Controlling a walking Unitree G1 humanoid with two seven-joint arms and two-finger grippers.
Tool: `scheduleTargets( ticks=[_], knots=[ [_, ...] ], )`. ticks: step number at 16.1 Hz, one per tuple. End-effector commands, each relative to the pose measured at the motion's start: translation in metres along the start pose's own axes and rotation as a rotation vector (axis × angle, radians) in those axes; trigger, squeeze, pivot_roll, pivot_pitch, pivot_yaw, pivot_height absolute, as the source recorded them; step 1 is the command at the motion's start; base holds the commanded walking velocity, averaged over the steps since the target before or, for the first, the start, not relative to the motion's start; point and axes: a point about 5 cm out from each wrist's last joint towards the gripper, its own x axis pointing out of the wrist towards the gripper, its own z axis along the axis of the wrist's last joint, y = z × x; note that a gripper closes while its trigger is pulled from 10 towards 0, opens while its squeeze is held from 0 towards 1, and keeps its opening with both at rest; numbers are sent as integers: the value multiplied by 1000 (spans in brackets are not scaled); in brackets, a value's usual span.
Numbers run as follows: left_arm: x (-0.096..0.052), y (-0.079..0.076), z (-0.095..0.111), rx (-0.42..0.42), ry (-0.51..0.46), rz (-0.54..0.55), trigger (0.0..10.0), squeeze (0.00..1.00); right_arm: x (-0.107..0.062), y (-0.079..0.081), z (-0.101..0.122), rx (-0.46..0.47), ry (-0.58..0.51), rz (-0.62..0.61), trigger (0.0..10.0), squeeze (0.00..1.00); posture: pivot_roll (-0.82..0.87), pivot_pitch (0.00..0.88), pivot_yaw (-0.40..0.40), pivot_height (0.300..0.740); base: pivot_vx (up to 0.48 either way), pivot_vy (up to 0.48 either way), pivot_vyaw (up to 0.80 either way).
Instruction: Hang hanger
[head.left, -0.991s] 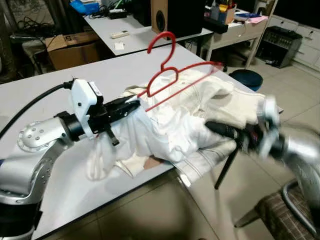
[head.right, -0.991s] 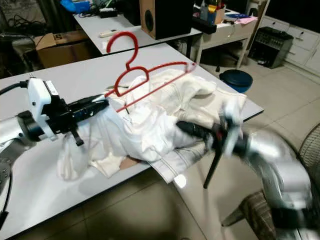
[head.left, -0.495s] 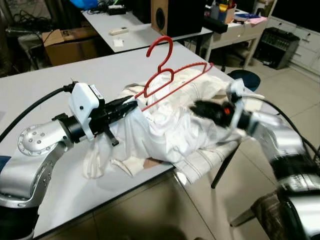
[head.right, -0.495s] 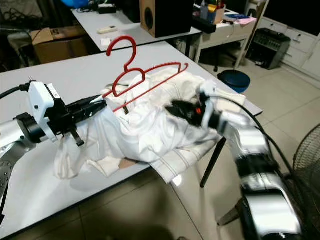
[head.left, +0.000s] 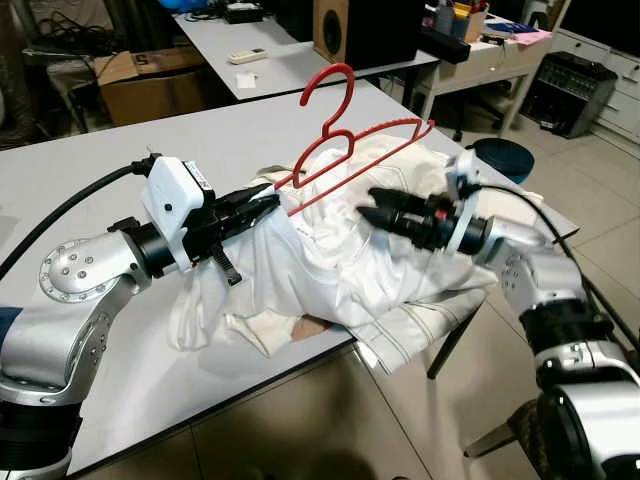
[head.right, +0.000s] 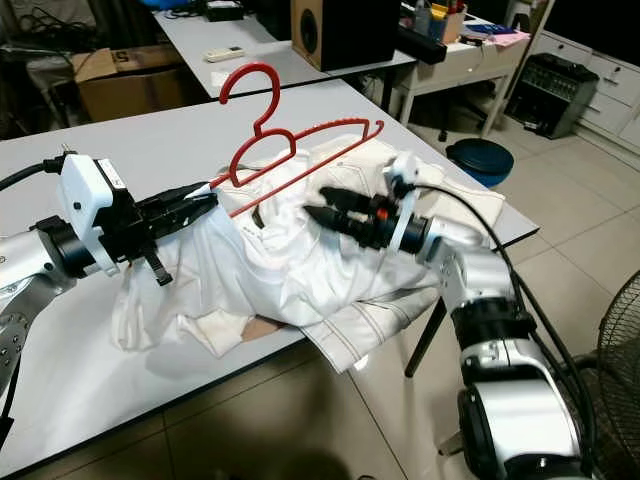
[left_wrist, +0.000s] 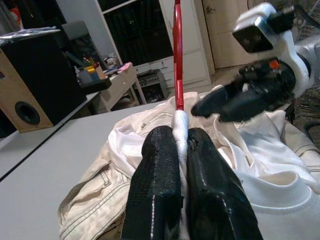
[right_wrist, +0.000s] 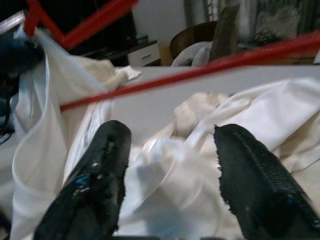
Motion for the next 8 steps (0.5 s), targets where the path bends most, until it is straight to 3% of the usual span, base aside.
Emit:
scheduleTargets(
  ticks=[1,2,3,4,5,6,7,8],
  knots=[
    [3,0,1,15,5,-17,0,0,-3,-3,-3,-57,61,-46,10000,1000,-29,0,20,740,0,0,0],
    [3,0,0,16,7,-18,0,0,-4,-4,-4,-63,79,-65,10000,1000,-29,0,20,740,0,0,0],
    [4,1,0,16,8,-18,0,0,-6,-8,-10,-88,134,-116,10000,0,-35,0,25,740,0,0,0],
    [4,2,-1,16,9,-20,0,0,-7,-10,-13,-109,161,-145,10000,0,-35,0,25,740,0,0,0],
    [5,2,-1,17,9,-22,0,0,-7,-10,-15,-96,152,-141,9255,0,-40,0,30,740,0,0,0],
    [6,3,-1,17,9,-24,0,0,-6,-8,-15,-84,138,-122,2902,0,-40,0,30,740,0,0,0],
    [6,3,-1,18,7,-25,0,0,-5,-7,-14,-79,123,-109,0,0,-40,0,30,740,0,0,0],
    [6,3,-1,20,6,-26,0,0,-5,-6,-14,-81,117,-105,0,0,-40,0,28,740,0,0,0]
  ],
)
